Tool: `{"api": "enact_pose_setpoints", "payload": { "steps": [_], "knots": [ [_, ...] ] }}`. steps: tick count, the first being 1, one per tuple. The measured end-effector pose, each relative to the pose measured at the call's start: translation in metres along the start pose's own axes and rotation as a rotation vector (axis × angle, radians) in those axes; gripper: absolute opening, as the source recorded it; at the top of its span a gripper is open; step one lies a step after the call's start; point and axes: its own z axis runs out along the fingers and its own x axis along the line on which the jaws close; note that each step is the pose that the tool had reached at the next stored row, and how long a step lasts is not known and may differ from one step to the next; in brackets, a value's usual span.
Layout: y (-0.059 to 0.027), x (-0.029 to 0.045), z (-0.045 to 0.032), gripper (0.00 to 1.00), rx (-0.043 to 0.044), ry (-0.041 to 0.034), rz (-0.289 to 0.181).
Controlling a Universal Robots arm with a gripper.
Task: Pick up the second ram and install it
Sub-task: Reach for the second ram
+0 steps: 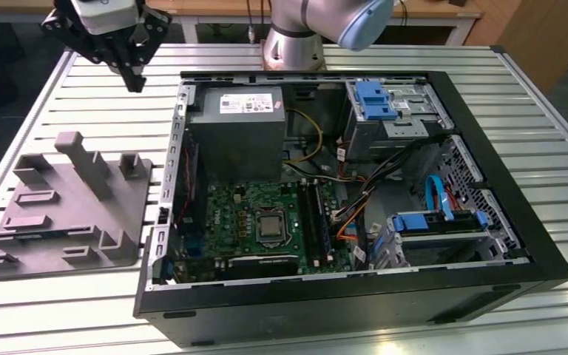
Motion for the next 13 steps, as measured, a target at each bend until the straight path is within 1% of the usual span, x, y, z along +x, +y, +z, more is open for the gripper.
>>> {"api": "enact_pose_setpoints", "payload": {
  "steps": [9, 13],
  "knots": [
    [-0.0013, 0.0211, 0.001, 0.1, -0.0001, 0.0, 0.0],
    [-0.0022, 0.0342, 0.0017, 0.1, -0.0001, 0.0, 0.0]
  ]
}}
